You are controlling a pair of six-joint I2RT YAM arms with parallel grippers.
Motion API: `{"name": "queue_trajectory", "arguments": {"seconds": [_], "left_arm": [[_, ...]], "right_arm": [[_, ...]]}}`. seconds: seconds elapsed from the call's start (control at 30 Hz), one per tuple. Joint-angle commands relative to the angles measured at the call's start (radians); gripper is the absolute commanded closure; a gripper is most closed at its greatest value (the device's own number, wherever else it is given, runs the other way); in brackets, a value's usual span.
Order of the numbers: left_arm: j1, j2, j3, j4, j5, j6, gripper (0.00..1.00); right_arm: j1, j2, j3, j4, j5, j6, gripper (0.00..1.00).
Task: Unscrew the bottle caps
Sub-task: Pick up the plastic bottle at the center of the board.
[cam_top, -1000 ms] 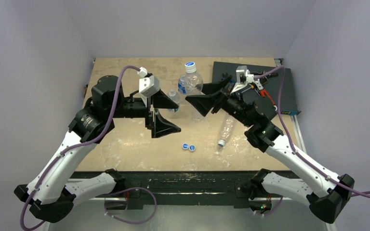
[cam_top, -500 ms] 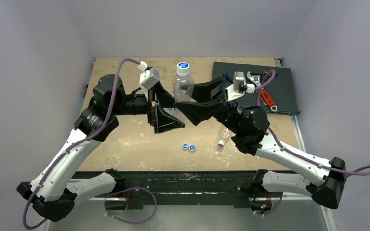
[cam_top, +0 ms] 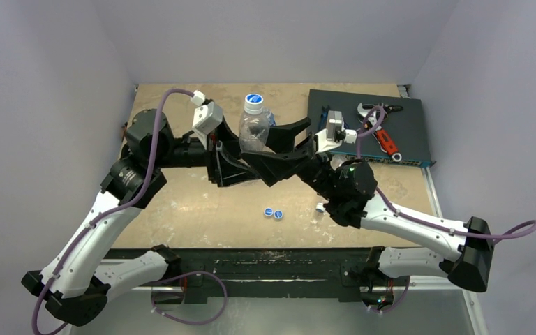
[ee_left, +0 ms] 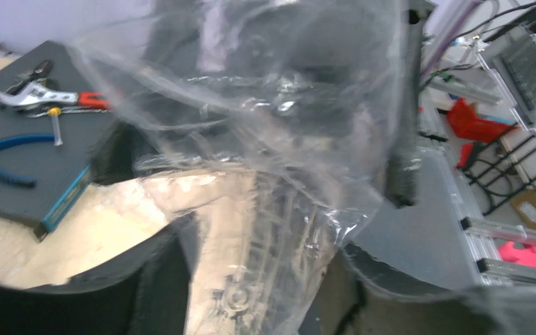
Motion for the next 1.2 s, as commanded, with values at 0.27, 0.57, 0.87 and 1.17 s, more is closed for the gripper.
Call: {"name": "queue_trajectory", "arguments": {"seconds": [0.27,0.57,0.87,1.17], "left_arm": [[-0.002,-0.036,0.018,-0.086,-0.004,0.160,0.62],[-0.002,-0.034,0.037,-0.278,-0.004,0.397,0.58],[-0.002,-0.032,0.042,-0.309,-0.015,0.445,0.58],[-0.002,-0.037,0.043,-0.309,-0.038,0.452,0.58]], "right_arm": [[0.001,-0.084,0.149,-0.358,0.032,-0.123,0.14],[-0.015,-0.055,0.498,-0.884,-0.062,-0.373,0.01],[-0.028,0.054,0.686,-1.126,-0.091,-0.394,0.12],[-0.031,0.097,0.734,-1.177,-0.076,-0.381,0.37]]}}
